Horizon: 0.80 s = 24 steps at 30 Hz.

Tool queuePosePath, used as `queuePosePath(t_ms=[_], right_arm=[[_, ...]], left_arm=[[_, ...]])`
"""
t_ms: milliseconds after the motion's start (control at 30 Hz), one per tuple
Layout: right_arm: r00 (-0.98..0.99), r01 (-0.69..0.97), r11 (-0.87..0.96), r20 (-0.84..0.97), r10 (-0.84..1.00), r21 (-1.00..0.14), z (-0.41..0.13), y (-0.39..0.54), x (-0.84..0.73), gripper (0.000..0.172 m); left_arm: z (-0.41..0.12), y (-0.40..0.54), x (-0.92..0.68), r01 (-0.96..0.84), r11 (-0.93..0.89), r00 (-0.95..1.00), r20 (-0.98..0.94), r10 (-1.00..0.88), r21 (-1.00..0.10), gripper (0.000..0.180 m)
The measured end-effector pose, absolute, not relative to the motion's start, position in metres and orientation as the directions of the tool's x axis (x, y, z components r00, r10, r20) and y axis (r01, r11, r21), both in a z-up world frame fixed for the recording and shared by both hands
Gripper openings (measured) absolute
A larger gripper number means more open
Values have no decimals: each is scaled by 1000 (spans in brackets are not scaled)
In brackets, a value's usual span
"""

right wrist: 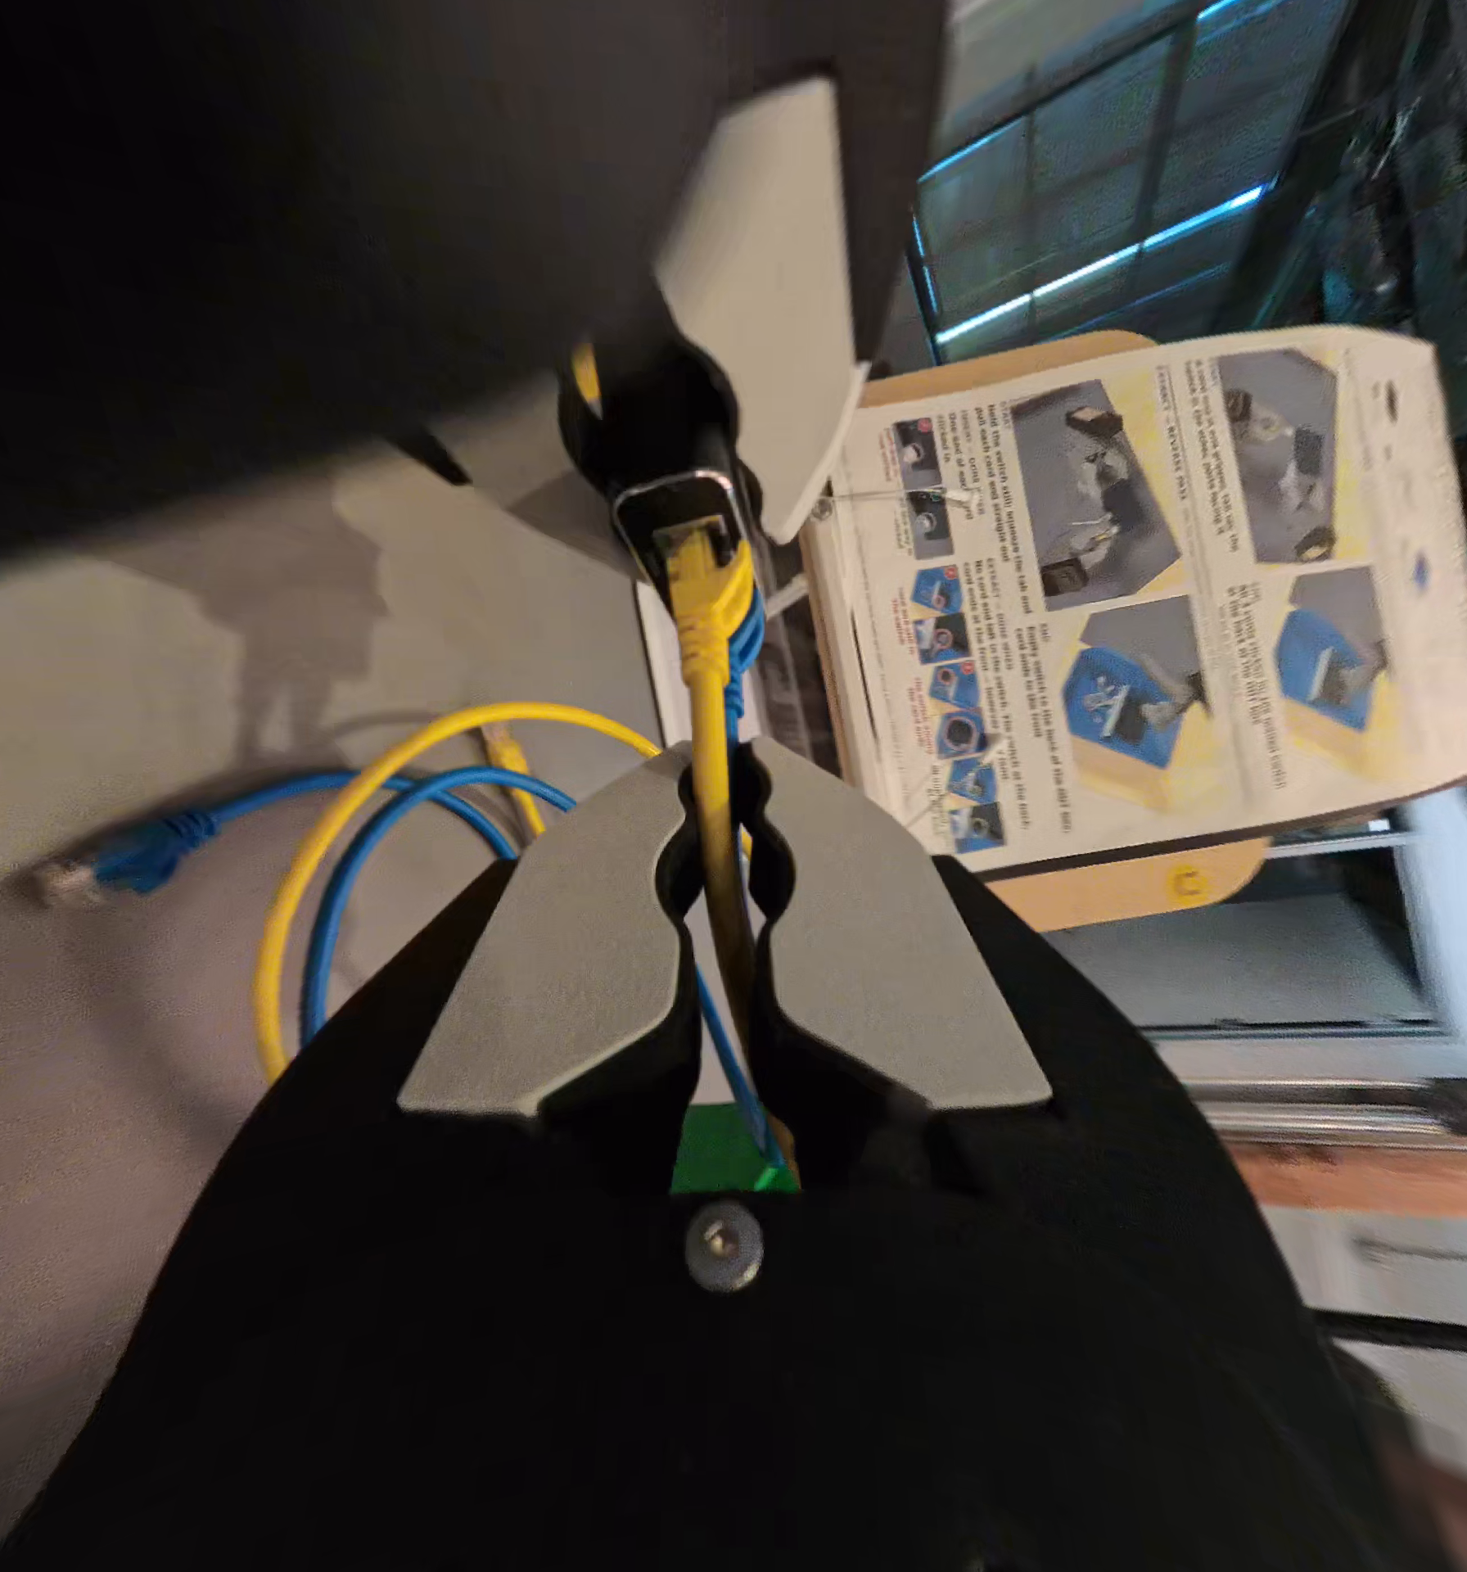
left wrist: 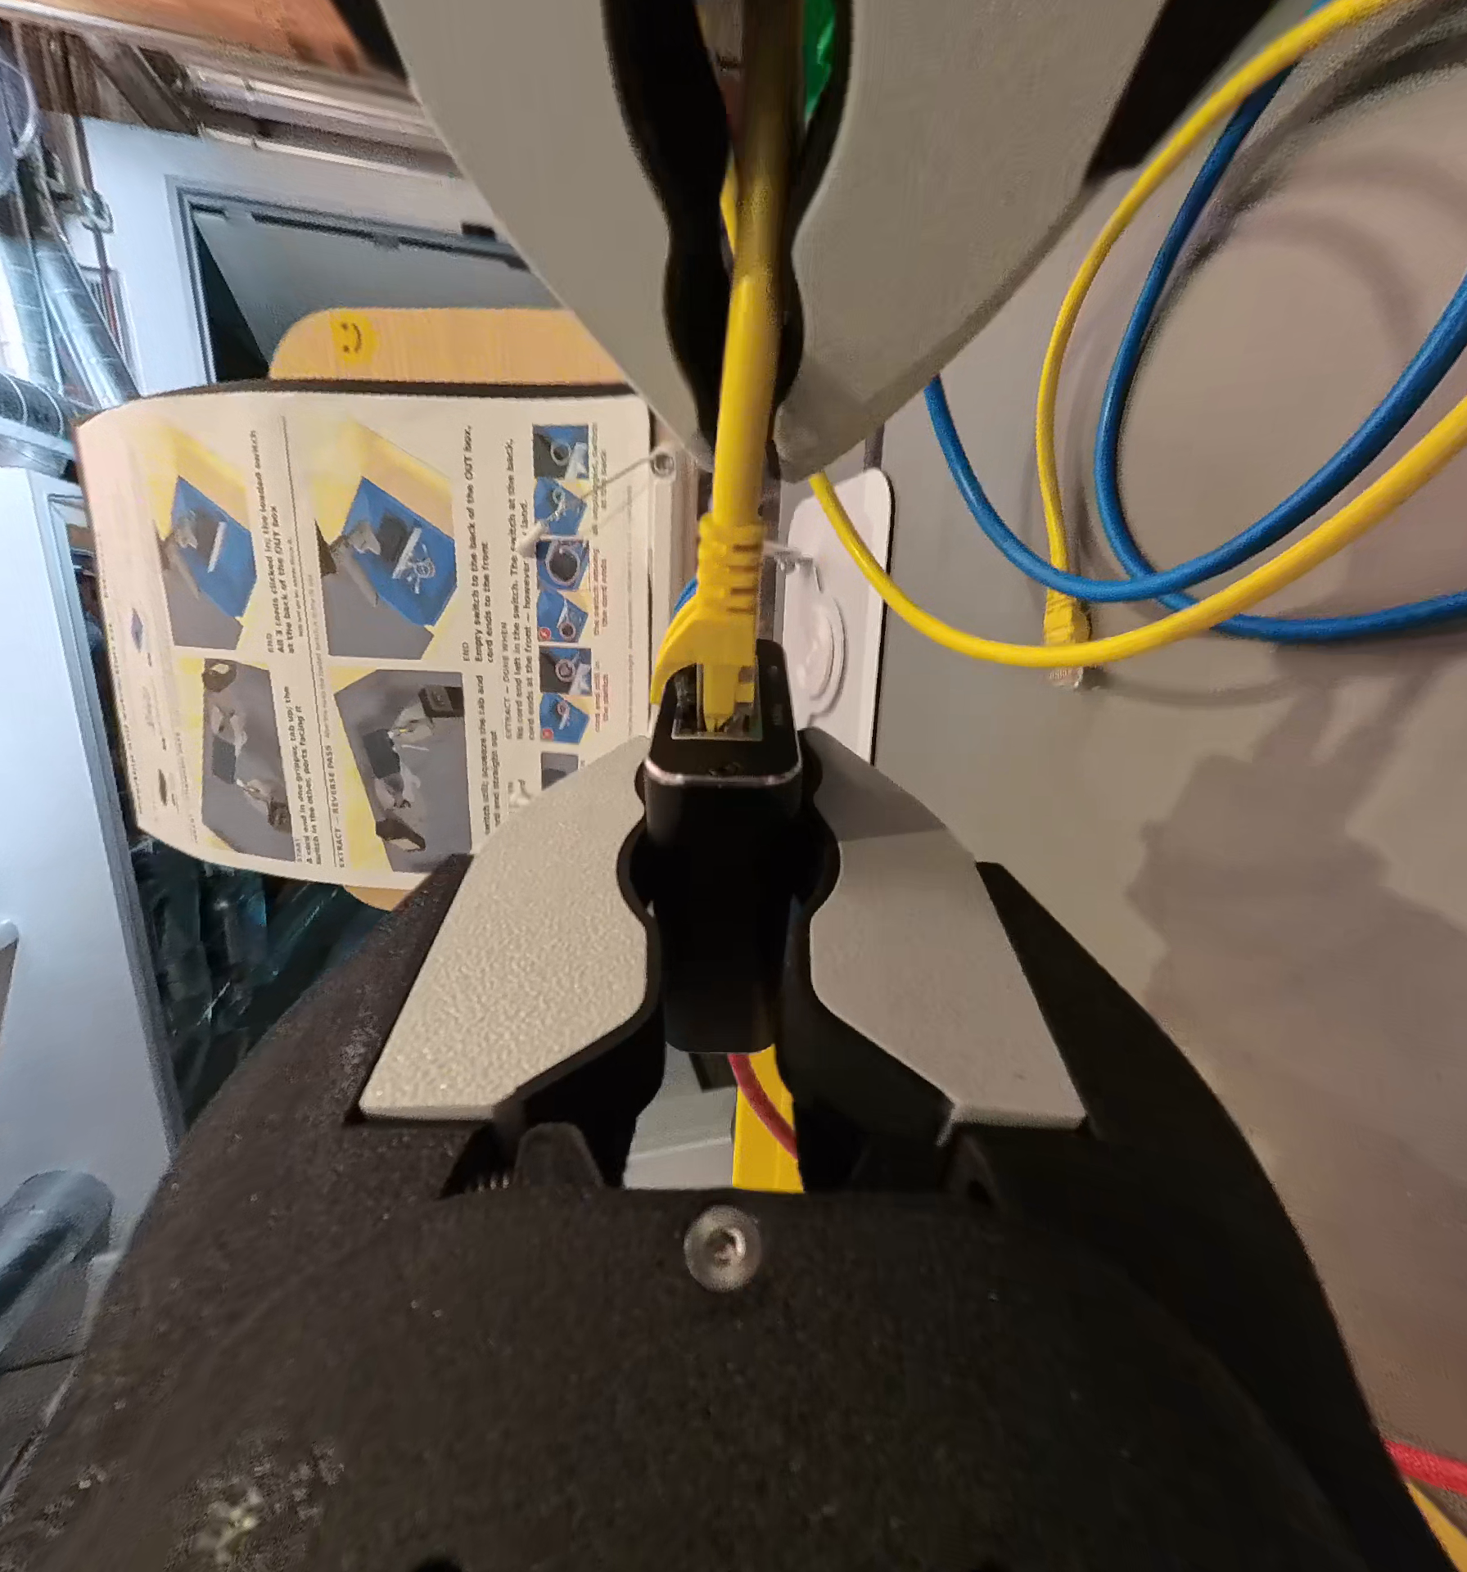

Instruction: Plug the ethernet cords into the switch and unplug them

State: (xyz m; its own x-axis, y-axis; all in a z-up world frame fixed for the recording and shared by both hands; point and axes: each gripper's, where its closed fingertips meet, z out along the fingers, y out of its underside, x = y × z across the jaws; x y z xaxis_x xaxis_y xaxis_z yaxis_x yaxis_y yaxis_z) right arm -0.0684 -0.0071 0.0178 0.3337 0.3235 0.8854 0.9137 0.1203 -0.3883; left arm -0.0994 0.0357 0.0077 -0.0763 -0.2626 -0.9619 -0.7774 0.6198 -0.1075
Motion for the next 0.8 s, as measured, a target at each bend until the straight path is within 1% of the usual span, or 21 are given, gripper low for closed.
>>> queuePosePath(t_ms=[33,133,200,300,333,433,467,500,533,600,700,767,800], right_arm=[[373,893,121,862,343,-434,20,-8,-68,7],[397,883,113,853,338,-456,28,-8,-60,7],[416,876,97,842,344,-473,33,-9,-52,7],[474,838,109,813,338,-534,45,-11,-40,7],[495,820,127,803,334,-558,51,-13,-37,7],[557,735,210,751,355,-644,66,-21,-35,7],[561,708,244,737,378,-663,69,-25,-37,7],[552,680,285,728,408,-675,71,-29,-41,6],[546,659,303,716,436,-688,72,-32,-43,7],[532,629,316,690,491,-710,69,-36,-48,7],[489,629,332,690,534,-703,65,-39,-57,7],[458,629,336,684,568,-701,61,-41,-64,7],[446,627,342,682,579,-700,60,-41,-67,7]], left_arm=[[9,34,-98,-764,634,-67,-963,-260,-118,26],[19,30,-98,-729,671,-25,-975,-221,-134,34],[25,37,-105,-735,655,12,-969,-247,-176,40],[35,45,-120,-709,629,85,-924,-372,-319,54],[39,45,-123,-680,630,107,-901,-419,-374,53],[55,23,-125,-493,630,127,-766,-630,-600,54],[62,13,-125,-422,619,110,-715,-691,-663,53],[68,5,-127,-364,614,95,-683,-724,-701,52],[75,0,-130,-326,619,92,-676,-731,-714,51],[81,-9,-133,-292,650,71,-694,-716,-701,46],[66,-25,-131,-320,680,-48,-706,-707,-659,45],[61,-18,-128,-350,698,-34,-737,-675,-624,41],[59,-16,-127,-353,710,-32,-751,-659,-609,35]])
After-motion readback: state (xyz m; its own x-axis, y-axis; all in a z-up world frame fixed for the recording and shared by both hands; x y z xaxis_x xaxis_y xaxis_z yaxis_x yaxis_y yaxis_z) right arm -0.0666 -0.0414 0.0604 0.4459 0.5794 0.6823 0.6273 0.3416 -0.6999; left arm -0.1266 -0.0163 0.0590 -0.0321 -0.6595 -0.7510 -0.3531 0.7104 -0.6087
